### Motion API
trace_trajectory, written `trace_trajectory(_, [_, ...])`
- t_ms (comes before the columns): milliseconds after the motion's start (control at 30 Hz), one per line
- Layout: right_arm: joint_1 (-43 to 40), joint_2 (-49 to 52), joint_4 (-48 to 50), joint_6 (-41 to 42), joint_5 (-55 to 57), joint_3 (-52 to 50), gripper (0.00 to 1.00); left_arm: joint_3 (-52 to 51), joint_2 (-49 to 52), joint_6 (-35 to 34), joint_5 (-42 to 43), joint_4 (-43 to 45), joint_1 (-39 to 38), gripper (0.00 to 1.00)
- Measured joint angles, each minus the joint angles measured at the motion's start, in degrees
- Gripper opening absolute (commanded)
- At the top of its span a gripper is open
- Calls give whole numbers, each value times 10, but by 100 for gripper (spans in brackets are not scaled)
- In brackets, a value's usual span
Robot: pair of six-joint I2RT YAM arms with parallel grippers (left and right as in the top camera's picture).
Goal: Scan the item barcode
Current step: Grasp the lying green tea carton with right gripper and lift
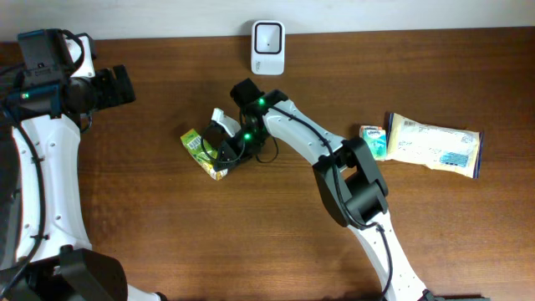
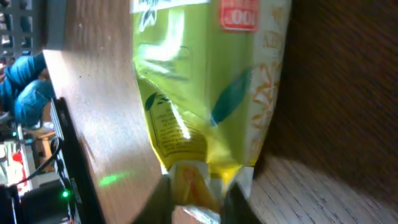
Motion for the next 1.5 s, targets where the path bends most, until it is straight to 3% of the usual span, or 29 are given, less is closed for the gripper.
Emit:
trace_trajectory(167, [10,0,-52,1,65,41,4,0,0,0,0,0,0,99])
trace_trajectory(367, [46,-22,-127,-1,262,78,4,0,0,0,0,0,0,99])
trace_trajectory(533, [122,-34,-155,-1,427,79,51,0,0,0,0,0,0,99])
trace_trajectory(567, [131,-34,-162,-4,440,80,56,0,0,0,0,0,0,99])
trace_trajectory(667, [121,-28,-227,-13,452,116,88,0,0,0,0,0,0,99])
trace_trajectory(733, [100,-23,-263,-43,439,179,98,0,0,0,0,0,0,99])
trace_trajectory(900, [66,-24,-274,-100,394,216,98,0,0,0,0,0,0,99])
trace_trajectory(1133, [78,-23,-214,-166,316,94,90,0,0,0,0,0,0,99])
trace_trajectory(1300, [78,-23,-126,-169,281,61,73,0,0,0,0,0,0,99])
trace_trajectory(1367, [78,-23,-106,-164,280,61,57,0,0,0,0,0,0,99])
trace_trajectory(1433, [78,-21,-97,-163,280,61,33,0,0,0,0,0,0,99])
trace_trajectory(1500, [78,-20,-98,-162,280,61,29,0,0,0,0,0,0,99])
